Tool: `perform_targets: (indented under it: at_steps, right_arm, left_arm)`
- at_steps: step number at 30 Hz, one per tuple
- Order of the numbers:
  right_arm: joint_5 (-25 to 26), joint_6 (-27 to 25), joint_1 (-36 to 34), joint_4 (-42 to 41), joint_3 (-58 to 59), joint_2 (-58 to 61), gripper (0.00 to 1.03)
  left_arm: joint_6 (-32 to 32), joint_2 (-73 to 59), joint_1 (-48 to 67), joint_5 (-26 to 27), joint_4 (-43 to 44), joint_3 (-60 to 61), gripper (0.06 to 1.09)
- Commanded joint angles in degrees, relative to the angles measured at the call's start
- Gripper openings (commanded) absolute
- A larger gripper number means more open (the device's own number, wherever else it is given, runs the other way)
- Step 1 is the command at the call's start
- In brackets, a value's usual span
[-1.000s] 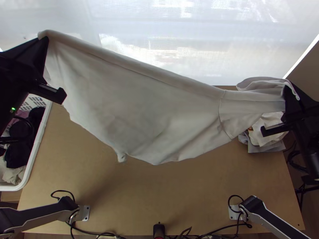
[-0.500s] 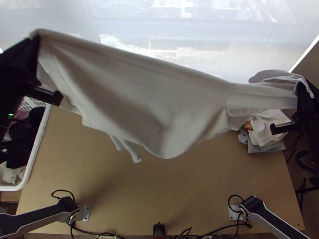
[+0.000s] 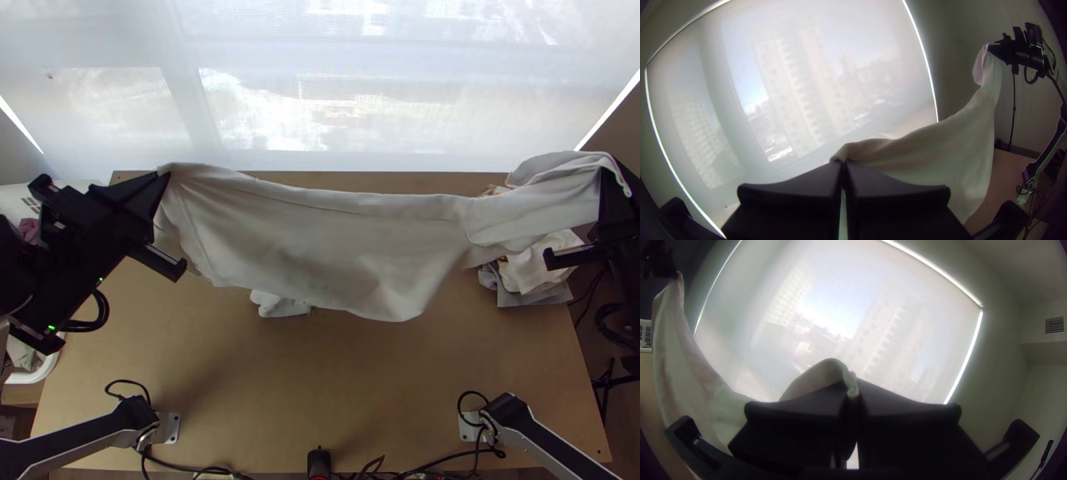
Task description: Fold the t-shirt
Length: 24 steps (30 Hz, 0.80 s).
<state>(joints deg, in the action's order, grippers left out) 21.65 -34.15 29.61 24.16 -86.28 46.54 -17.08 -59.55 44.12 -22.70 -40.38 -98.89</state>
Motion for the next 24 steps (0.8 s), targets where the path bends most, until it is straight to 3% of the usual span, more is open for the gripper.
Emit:
perform_targets:
  at_steps: [1,6,15,24]
  right_arm:
    - [-0.03,-0.13,0.19,0.27,-1.35,-0.05,0.02]
    - [-0.03,-0.74,0.28,0.27,-3.72,0.04,0.02]
    - [-0.03,-0.30,0.37,1.76,-6.00,-0.31,0.02]
    - [-0.12,0.23,3.00,-3.68,2.96,3.55,0.02]
  left_arm:
    - [-1.64,-0.83,-0.52,-0.42,5.40,-6.93,0.09]
    - [-3.31,-0.57,0.09,-0.42,9.62,-10.18,0.09]
    - [-3.92,-0.04,4.05,-0.33,8.39,-11.59,0.09]
    - [-1.64,-4.96,0.35,1.43,9.53,-1.13,0.09]
